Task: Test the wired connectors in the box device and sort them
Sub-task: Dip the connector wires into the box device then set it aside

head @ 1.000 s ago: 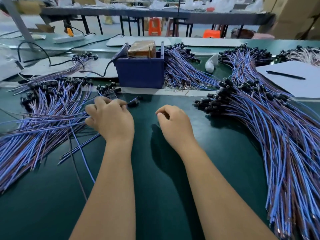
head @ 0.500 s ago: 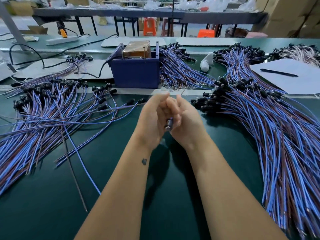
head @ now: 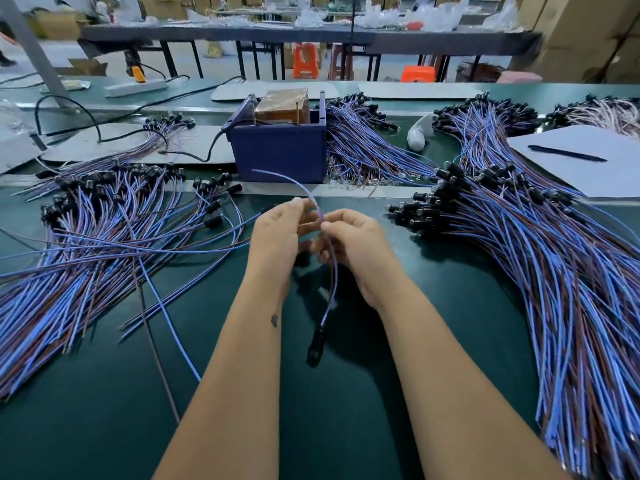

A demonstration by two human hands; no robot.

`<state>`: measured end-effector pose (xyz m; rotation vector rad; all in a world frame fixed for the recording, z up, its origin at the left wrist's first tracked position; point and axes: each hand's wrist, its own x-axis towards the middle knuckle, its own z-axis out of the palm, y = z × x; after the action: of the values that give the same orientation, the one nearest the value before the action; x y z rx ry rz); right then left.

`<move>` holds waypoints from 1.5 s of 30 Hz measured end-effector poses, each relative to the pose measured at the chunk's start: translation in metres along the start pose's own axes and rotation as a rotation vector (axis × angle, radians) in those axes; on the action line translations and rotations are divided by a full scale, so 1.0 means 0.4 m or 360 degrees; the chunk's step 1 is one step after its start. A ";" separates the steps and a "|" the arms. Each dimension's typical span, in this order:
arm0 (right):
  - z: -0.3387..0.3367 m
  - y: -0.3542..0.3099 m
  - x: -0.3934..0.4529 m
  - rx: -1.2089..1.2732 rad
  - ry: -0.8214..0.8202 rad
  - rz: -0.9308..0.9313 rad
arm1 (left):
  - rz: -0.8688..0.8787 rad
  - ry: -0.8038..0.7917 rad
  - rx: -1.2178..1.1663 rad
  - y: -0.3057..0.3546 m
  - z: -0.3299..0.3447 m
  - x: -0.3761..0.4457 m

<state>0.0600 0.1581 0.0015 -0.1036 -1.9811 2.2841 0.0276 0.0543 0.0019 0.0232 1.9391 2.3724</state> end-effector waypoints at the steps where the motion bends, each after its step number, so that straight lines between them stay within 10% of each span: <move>1: 0.009 0.003 -0.002 -0.0113 0.0000 -0.0018 | 0.0056 -0.0018 0.0013 -0.004 0.009 -0.003; 26: -0.014 0.032 0.026 -0.0354 0.0489 -0.0192 | 0.0315 -0.0144 0.0796 -0.030 0.011 -0.006; 45: -0.019 0.023 0.023 -0.0305 0.0545 -0.0197 | 0.0103 0.0436 0.0203 -0.009 -0.038 0.024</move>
<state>0.0514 0.1653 -0.0086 -0.3527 -1.9560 1.8519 0.0173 0.0407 -0.0052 -0.2486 2.2390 2.3957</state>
